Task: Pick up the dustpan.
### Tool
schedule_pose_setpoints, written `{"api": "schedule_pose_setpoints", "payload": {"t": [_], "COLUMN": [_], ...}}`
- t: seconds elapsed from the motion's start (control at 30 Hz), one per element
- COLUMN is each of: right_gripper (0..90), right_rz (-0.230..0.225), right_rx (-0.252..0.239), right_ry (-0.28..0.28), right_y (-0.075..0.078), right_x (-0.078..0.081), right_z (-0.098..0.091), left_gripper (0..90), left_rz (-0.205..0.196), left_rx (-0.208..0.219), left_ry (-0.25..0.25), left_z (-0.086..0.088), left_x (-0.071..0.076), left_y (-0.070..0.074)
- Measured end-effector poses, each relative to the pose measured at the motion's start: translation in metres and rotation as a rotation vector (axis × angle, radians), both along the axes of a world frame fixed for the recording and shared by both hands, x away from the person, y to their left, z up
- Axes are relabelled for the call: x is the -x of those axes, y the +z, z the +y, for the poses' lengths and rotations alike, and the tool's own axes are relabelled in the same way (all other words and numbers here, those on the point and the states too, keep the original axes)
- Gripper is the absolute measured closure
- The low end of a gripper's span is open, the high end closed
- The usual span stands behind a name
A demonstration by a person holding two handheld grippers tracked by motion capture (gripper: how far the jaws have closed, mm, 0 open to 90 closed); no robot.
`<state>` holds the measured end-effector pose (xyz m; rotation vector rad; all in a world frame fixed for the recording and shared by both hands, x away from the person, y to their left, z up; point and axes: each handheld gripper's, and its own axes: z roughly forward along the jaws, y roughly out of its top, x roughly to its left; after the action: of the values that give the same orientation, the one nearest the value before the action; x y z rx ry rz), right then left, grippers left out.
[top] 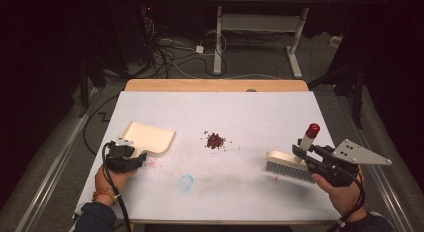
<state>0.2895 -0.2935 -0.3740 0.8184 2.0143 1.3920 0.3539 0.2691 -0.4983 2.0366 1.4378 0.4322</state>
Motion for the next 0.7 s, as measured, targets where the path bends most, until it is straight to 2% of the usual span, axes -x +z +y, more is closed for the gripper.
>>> {"api": "schedule_pose_setpoints", "payload": {"t": [0.17,0.37,0.53,0.63,0.7], "right_gripper": [70.1,70.0,70.1,70.1,70.1], "right_rz": [0.005,0.018,0.008,0.008,0.011], "right_rx": [-0.015,-0.008,-0.022,-0.023,-0.020], "right_ry": [0.013,0.029,0.020,0.010,0.011], "right_y": [0.000,-0.003,-0.003,-0.003,-0.004], "right_x": [-0.005,-0.010,-0.009,-0.009,-0.010], "right_z": [0.003,0.008,0.006,0.005,0.005], "left_gripper": [63.4,63.8,63.9,64.0,64.0], "left_rz": [-0.011,-0.004,-0.005,-0.014,-0.016], "left_rx": [0.013,-0.013,-0.027,-0.042,-0.034], "left_ry": [-0.003,-0.026,-0.093,-0.112,-0.122], "left_z": [0.002,0.001,-0.006,-0.011,-0.013], "left_x": [0.001,-0.003,-0.009,-0.011,-0.011], "left_y": [-0.001,0.002,0.008,0.012,0.015]}}
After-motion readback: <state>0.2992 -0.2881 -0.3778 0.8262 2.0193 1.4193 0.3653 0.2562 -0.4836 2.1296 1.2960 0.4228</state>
